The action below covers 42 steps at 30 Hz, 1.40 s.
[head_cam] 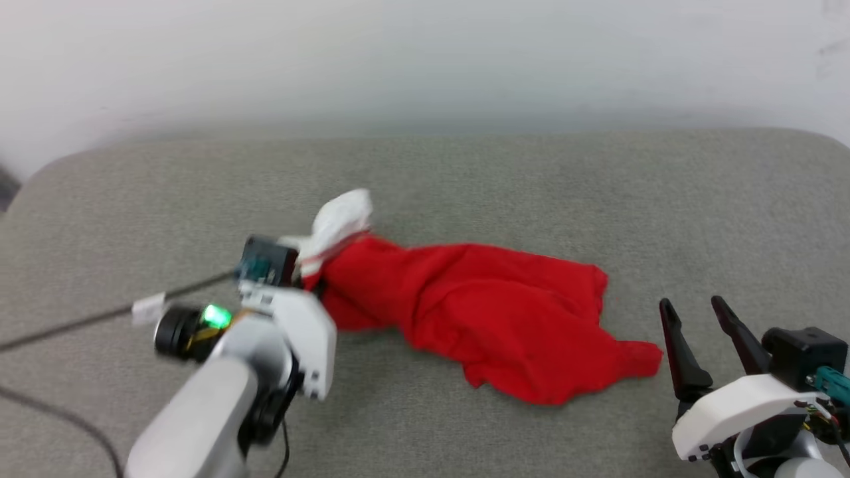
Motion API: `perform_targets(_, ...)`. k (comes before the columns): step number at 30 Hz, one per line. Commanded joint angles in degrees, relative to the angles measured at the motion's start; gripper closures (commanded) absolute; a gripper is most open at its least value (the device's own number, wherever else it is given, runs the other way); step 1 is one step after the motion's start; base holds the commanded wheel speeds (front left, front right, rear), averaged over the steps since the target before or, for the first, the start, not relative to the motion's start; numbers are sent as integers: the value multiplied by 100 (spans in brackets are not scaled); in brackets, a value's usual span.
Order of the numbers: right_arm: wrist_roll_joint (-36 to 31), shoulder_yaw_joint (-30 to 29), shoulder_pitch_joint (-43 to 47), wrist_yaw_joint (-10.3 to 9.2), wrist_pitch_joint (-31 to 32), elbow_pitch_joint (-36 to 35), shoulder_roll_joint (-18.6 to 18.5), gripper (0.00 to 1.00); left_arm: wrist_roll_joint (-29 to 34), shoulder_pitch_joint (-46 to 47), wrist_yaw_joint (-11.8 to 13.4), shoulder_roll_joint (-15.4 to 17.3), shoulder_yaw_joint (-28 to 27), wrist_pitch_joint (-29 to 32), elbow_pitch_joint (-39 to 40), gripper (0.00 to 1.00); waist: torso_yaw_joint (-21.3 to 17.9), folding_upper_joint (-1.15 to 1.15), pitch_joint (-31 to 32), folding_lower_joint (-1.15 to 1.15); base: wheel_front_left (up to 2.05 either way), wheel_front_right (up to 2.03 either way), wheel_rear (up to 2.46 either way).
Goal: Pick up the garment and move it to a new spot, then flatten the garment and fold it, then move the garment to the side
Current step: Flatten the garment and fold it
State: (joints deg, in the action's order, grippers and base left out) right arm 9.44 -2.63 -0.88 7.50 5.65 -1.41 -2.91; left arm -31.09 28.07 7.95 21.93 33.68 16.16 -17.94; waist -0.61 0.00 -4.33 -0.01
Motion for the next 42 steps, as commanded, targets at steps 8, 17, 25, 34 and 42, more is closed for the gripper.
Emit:
perform_targets(8,25,-92,178,-2,75,-157,4,0,-640,-2155,1021,351,-479,235,1213,96,221,0,128,1,0,0,0)
perform_targets(17,-13,-102,261,-2,174,-260,4,0,-964,-3054,1257,344,-699,45,1574,0,170,0,238,1,0,0,0)
perform_targets(25,-54,-73,440,-2,339,-372,4,0,-575,-2679,1073,277,-858,-1078,1860,0,53,0,525,1,0,0,0)
perform_targets(34,-98,-41,569,-2,494,-534,4,0,36,-2335,996,148,-900,-2430,2066,0,-60,0,642,1,0,0,0)
perform_targets(42,91,-54,607,-2,715,-471,4,0,109,-2289,1058,163,-927,-2607,2027,0,-38,0,627,1,0,0,0)
